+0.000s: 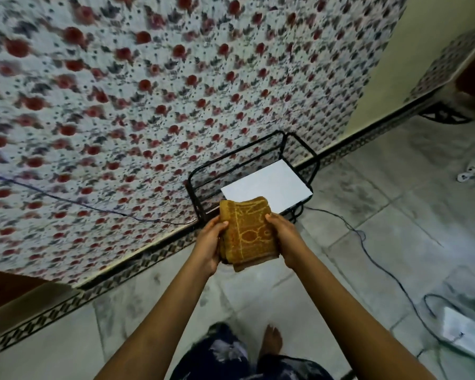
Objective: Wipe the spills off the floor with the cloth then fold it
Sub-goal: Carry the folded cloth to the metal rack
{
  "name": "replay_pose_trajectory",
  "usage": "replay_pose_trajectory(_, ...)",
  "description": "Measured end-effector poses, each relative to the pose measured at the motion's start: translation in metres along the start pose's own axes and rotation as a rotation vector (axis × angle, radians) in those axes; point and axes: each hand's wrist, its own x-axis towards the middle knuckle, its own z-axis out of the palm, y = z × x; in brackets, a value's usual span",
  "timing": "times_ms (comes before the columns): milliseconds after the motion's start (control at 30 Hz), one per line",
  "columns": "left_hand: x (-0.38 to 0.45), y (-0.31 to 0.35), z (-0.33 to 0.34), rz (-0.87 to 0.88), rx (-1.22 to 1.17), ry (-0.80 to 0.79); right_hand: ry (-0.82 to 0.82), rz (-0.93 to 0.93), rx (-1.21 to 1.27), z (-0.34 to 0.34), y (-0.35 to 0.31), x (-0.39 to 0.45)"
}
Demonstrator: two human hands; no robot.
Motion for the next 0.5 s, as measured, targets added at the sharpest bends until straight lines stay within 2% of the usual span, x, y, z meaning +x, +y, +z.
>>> replay_pose_trajectory(200,0.071,0.021,0.056,-0.008,-0.015,0.035,-0.028,0.055,-0.035,-0.025,-0.050,0.082)
replay_pose_trajectory(367,0.145,0.043,0.091,-0.071,-0.071,0.041,-0.017,0.094,-0.143,-0.034,-0.077,0.171)
replay_pose_trajectory(500,0.206,0.054,0.110,-0.153,-0.071,0.099,0.002,0.196,-0.221,-0.036,-0.095,0.233)
